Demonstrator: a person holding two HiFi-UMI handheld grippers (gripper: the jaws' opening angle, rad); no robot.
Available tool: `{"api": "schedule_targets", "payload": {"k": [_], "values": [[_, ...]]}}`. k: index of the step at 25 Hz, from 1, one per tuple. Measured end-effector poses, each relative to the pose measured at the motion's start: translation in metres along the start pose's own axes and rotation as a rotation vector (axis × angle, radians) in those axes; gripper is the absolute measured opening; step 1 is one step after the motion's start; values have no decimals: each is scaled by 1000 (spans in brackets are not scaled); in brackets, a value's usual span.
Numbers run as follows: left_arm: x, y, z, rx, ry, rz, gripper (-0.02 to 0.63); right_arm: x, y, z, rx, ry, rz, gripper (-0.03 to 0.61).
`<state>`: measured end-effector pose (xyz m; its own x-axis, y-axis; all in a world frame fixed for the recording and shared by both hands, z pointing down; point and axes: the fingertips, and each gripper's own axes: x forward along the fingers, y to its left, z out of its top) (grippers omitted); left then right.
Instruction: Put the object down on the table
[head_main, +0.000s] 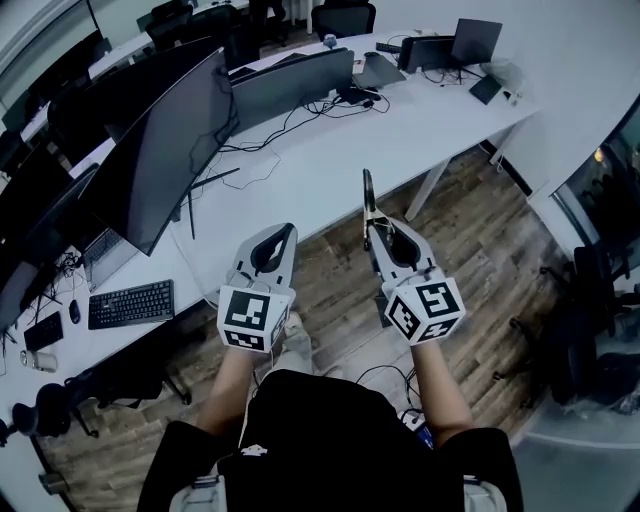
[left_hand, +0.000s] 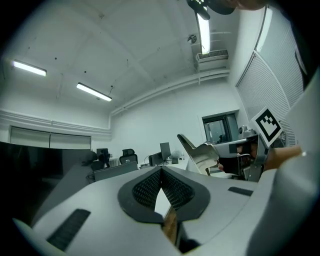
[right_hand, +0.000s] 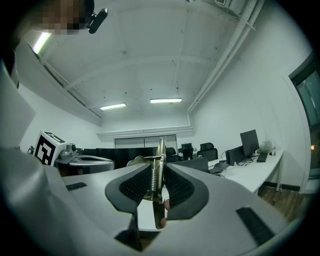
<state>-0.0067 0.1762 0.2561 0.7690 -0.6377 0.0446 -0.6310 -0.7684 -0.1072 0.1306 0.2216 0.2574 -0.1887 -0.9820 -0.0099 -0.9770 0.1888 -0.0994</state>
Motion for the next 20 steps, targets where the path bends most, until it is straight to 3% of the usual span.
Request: {"api": "schedule_targets", "payload": {"k": [9,20], "values": [[26,52,-10,-20,16,52,14,62,0,-5,-4,20,54,97],[99,121,-21,-37,31,52,14,158,-22,-14,-26,53,69,97]]}}
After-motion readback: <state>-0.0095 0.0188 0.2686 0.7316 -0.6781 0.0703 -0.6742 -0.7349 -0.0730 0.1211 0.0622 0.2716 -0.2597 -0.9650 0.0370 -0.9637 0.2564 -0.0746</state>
